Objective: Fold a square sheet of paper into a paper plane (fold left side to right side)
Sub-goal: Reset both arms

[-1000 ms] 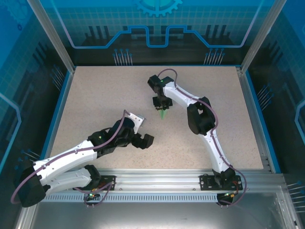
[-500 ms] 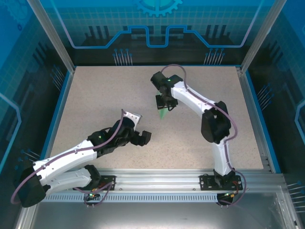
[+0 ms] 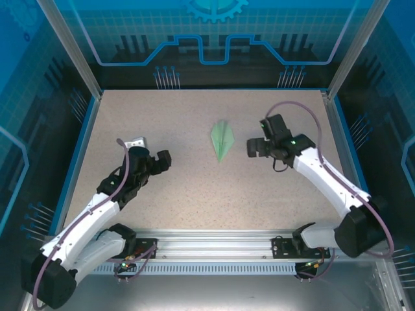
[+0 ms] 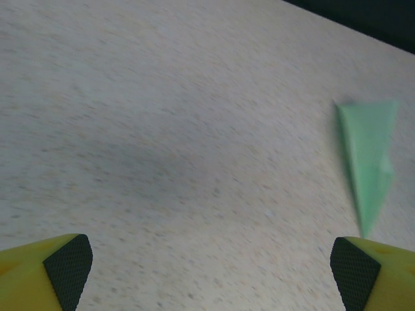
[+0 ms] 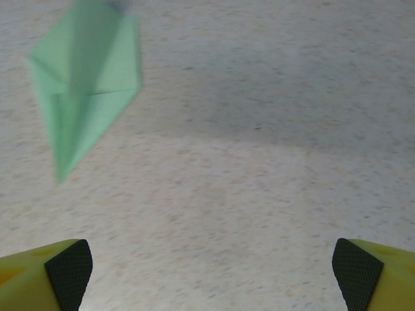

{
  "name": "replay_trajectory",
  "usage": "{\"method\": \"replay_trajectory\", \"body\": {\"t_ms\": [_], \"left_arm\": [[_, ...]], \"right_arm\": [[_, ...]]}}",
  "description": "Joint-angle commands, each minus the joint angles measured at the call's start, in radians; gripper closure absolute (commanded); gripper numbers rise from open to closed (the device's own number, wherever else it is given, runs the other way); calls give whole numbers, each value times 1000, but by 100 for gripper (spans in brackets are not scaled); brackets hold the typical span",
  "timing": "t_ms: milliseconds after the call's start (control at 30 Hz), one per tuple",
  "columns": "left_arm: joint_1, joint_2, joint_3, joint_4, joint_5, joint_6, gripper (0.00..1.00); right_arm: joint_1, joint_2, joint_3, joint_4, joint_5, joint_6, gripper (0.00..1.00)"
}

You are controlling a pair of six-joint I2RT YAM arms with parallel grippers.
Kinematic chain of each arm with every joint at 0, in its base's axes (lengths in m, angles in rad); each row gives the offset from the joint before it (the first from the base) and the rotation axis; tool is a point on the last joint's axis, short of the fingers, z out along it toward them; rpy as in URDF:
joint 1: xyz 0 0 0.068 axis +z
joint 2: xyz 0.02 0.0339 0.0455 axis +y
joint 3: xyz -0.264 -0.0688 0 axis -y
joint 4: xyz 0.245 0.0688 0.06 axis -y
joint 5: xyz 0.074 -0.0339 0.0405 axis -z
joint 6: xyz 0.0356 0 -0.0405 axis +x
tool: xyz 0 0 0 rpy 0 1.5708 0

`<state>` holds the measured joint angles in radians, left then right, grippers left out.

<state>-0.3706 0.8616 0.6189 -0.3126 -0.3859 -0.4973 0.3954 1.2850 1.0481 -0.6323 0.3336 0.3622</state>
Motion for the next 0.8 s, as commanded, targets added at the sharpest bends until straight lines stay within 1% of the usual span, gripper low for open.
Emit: {"method": "replay_trajectory", "body": {"t_ms": [0,100,200,267,333,400,500,567,667,767], "left_arm": [[16,-15,-66,79,-223,43,1],[15,-9,-127,161,-350,100,1],[21,10,-160,225,-411,175,2],[31,17,-182,304,-404,244,1],[45,34,-221,423,-389,321,2],[82,62,-246,490,-352,363,2],[148,99,-295,598,-262,381,2],[188,129,-337,710,-197,385,2],[220,196,-376,867,-136,427,1],[249,268,-362,940,-64,460,2]], "right_arm": [[-91,-67,-183,295,32,-114,0],[-152,-95,-353,514,52,-222,0],[-209,-62,-434,647,51,-255,0],[-244,-41,-472,716,25,-249,0],[-268,-37,-529,831,-8,-258,0],[-286,-30,-580,947,-34,-273,1],[-301,-13,-604,1051,-87,-308,1],[-306,3,-624,1143,-117,-327,1],[-310,54,-629,1252,-157,-343,0],[-317,142,-625,1338,-184,-359,1]]}}
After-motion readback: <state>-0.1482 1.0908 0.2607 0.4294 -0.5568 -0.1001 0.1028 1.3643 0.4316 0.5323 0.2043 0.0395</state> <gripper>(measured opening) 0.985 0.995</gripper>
